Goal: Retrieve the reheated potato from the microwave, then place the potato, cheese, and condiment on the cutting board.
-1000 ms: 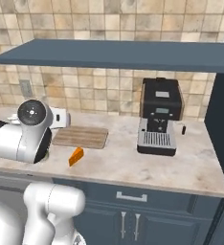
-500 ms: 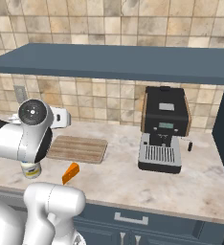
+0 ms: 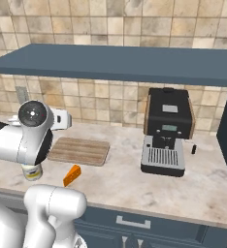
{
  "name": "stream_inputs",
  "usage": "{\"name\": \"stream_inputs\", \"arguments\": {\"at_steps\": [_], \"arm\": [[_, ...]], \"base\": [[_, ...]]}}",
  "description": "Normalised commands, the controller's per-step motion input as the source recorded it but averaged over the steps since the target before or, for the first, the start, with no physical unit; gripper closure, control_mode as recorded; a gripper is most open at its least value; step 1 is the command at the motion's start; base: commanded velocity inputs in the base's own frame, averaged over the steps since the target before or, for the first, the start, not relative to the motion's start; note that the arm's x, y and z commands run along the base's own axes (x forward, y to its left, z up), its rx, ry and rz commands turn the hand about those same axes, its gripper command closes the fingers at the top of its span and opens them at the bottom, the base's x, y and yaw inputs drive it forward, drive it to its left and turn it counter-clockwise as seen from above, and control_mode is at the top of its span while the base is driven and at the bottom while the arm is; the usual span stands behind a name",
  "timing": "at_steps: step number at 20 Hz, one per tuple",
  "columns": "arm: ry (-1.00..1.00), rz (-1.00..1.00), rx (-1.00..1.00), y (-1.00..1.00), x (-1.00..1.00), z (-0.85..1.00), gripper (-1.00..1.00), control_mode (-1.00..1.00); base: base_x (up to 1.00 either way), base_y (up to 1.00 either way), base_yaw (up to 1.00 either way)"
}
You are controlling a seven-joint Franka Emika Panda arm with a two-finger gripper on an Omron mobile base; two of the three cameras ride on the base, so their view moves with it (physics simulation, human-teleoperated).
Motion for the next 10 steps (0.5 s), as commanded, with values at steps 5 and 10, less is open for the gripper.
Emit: {"name": "stream_inputs", "arguments": {"at_steps": [5, 10], "arm": [[0.0, 0.0, 0.0, 0.0, 0.0, 0.0, 1.0, 1.0], [0.0, 0.0, 0.0, 0.0, 0.0, 0.0, 1.0, 1.0]], "base": [[0.0, 0.0, 0.0], [0.0, 0.0, 0.0]]}}
